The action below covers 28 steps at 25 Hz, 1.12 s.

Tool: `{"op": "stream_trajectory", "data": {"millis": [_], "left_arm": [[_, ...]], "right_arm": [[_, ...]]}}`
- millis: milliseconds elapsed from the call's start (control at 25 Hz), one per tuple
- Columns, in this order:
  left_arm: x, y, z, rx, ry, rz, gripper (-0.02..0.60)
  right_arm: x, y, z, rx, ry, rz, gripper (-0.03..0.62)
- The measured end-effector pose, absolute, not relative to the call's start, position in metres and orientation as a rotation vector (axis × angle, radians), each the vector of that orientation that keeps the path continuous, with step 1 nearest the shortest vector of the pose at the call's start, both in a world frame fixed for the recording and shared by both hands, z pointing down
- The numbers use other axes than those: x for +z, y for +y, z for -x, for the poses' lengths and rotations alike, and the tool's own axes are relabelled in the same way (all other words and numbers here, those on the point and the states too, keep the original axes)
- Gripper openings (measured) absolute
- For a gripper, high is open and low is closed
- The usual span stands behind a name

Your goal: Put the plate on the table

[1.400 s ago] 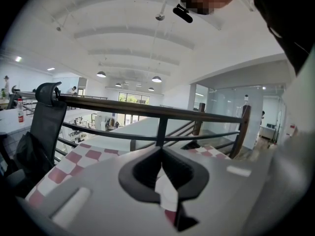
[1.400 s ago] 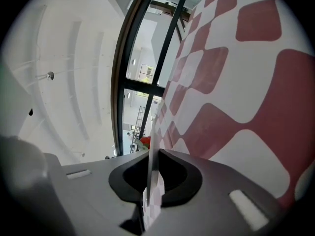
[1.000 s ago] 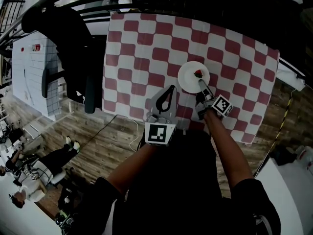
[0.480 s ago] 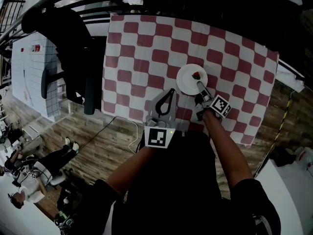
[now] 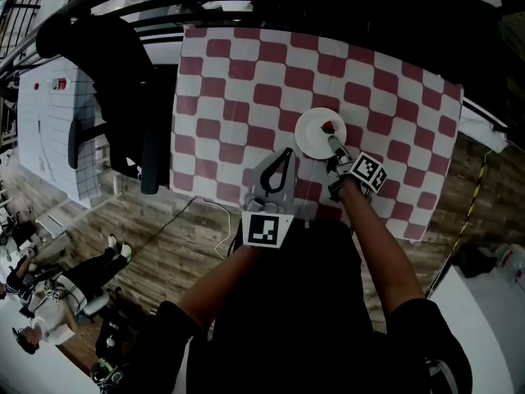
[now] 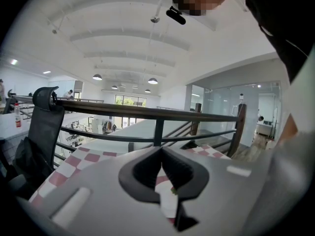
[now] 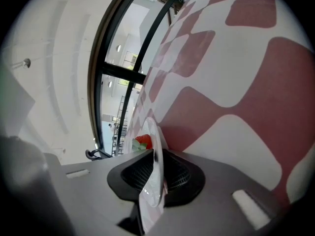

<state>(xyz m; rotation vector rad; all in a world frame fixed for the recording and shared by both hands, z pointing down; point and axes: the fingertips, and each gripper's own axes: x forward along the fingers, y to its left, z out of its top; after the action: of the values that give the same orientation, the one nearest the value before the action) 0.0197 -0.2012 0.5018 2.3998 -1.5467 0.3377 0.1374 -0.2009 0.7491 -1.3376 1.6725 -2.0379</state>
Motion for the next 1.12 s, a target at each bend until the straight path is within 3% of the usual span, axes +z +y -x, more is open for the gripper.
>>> {"op": "stream_trajectory", "data": {"millis": [640, 1120], "left_arm": [[0.495, -0.178, 0.002, 0.306, -1.569, -2.393, 0.009], [0.484, -0.156, 0.023, 0.280, -1.545, -2.440, 0.009]], "right_arm": [[0.743, -0.185, -0.135, -2.114, 1.801, 1.595, 0.216], [0.741, -0.147, -0.153, -2.084, 1.733, 1.717, 0.255]]}}
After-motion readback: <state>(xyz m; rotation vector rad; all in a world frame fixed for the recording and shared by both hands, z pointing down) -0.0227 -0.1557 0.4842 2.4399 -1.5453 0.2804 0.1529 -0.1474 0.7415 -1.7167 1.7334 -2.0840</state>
